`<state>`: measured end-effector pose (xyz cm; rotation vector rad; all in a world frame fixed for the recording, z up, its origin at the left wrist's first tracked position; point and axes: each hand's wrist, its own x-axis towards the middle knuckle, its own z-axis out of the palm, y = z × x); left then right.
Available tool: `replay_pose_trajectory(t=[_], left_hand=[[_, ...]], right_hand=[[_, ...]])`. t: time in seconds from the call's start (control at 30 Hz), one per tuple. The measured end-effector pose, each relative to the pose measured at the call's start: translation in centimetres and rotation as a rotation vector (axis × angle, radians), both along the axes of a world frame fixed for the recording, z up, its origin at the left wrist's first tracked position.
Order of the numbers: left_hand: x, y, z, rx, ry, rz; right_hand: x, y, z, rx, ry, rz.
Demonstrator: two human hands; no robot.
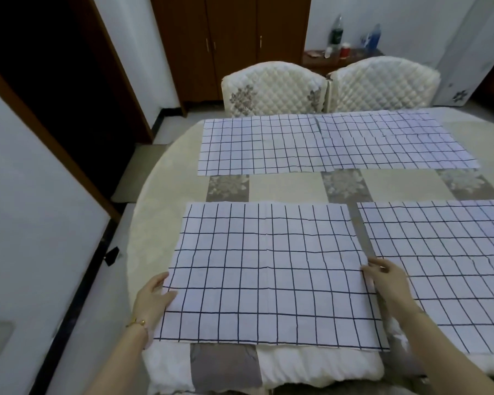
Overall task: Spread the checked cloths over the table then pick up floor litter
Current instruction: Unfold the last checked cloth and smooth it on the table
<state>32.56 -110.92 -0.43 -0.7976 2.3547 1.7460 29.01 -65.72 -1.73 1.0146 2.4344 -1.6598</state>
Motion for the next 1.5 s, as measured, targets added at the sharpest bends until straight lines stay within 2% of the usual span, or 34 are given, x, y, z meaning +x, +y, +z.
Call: replay_pose_trajectory(t=[0.13,0.43,0.53,0.63,0.7,0.73,0.83,0.9,0.97,1.07,1.13,1.2,1.33,1.43,1.5], left_hand=[[0.0,-0.2,-0.3,-0.071,-0.022,-0.003],[0.6,0.1,-1.0,-0.346,-0.016,-0.043],[0.6,0.4,-0.9,-0.383,-0.030,-0.045],[0.6,0.6,-0.7,-0.651,-0.075,-0.130],[0.4,1.5,-0.5,-0.839,-0.007,-0.226],[0.1,2.4,-0.5,-0.874,0.065,-0.280],[-1.2,6.8,-0.8,-0.823,0.252,-0.484],[-2.0,9.6,-1.5,-0.737,0.308,-0.607],[-2.8,11.5,-2.5,-0.683,0.311,-0.688],[-3.6,11.4,-4.4,-0.792,0.265,-0.781],[-3.9,10.1,-5.3,-0.919,0.164,-0.806],[-4.2,8.5,-5.8,-0.989,0.096,-0.776],[-4.4,6.3,-5.9,-1.001,0.035,-0.645],[-5.5,7.1,-4.9,-1.031,0.108,-0.526],[-7.6,9.1,-4.4,-1.011,0.209,-0.587]], right_hand=[[0.8,0.1,-0.2,0.073,-0.043,0.052],[1.5,-0.9,-0.2,0.156,0.009,0.030],[1.7,-1.2,-0.1,0.233,-0.008,0.032],[1.8,-1.9,0.3,0.406,-0.007,0.073],[1.7,-3.0,0.3,0.608,0.130,0.152],[1.6,-4.0,0.3,0.683,0.222,0.216],[1.1,-8.0,0.1,0.670,0.314,0.492],[0.9,-10.4,-0.6,0.604,0.286,0.690],[0.8,-11.9,-1.5,0.602,0.286,0.785],[0.4,-12.2,-2.9,0.697,0.323,0.815],[0.2,-11.3,-3.6,0.778,0.175,0.851],[-0.1,-9.8,-4.1,0.825,0.059,0.834],[-0.9,-8.1,-4.2,0.860,-0.023,0.776],[-2.5,-9.0,-4.1,0.905,0.044,0.724],[-4.3,-11.1,-3.8,0.903,0.128,0.786]])
